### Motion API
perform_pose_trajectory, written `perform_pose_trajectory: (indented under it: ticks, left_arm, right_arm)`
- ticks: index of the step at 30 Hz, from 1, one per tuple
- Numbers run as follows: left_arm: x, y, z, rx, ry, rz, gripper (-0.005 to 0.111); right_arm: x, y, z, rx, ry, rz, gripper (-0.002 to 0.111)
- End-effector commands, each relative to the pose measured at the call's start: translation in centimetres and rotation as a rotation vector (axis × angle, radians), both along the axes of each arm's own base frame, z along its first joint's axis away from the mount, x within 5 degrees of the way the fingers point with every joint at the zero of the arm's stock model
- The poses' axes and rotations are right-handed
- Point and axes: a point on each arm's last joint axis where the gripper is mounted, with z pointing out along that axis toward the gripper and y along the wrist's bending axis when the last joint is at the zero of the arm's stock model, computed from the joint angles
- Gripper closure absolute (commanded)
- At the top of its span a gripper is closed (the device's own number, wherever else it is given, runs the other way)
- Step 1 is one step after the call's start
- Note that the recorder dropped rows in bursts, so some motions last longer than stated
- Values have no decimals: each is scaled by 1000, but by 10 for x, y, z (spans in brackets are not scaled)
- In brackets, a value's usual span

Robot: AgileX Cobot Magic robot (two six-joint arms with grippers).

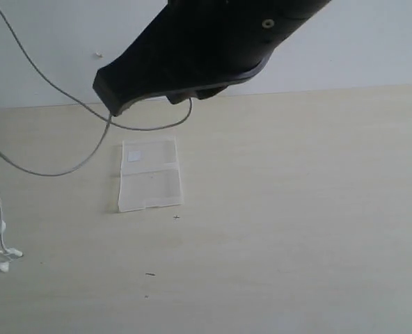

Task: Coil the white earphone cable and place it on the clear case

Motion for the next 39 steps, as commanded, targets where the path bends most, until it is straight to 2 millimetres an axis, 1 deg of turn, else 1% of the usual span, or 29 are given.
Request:
perform_pose_trajectory:
  ticks: [1,2,3,5,7,9,10,12,13,14,16,19,22,25,26,29,32,39]
  left_arm:
    - [-3,0,11,-14,-39,6,107]
    - [-4,0,12,-15,-43,6,107]
    - [-4,0,14,-17,-47,6,107]
    - [-5,0,14,-20,-43,5,107]
    - [-5,0,13,-20,-34,1,107]
    - [-5,0,12,-12,-27,3,107]
    - [-5,0,12,-10,-27,4,107]
    - [-5,0,12,-10,-27,4,107]
    - [-4,0,13,-12,-29,8,107]
    - [-4,0,13,-13,-32,10,107]
    - [-4,1,13,-15,-34,14,107]
    - [-4,1,13,-14,-36,16,107]
    - [-3,1,13,-7,-37,18,107]
    - [-3,2,12,14,-35,29,107]
    - [-3,3,11,22,-36,31,107]
    - [-2,4,11,33,-38,39,107]
    - [-1,4,11,38,-40,48,107]
    - [0,5,11,39,-49,63,107]
  right_arm:
    - [-6,2,1,15,17,71,71]
    - [-6,1,0,7,23,70,60]
    - [-6,1,0,4,25,69,54]
    - [-7,-1,-2,-16,42,64,45]
    - [-8,-4,-2,-48,48,58,44]
    - [-8,-11,-4,-123,52,42,44]
    - [-10,-14,-7,-166,78,37,44]
    - [-12,-16,-9,-196,108,46,43]
    - [-13,-15,-10,-197,121,55,41]
    - [-14,-14,-11,-194,131,69,35]
    - [-16,-11,-13,-184,165,92,30]
    - [-20,-4,-21,-180,239,132,29]
    - [-24,6,-28,-157,312,212,29]
    - [-31,14,-31,-120,378,307,29]
    - [-32,15,-30,-109,375,329,29]
    - [-35,16,-23,-62,333,396,30]
    - [-42,13,-11,-11,280,487,30]
    - [-48,3,11,68,177,502,30]
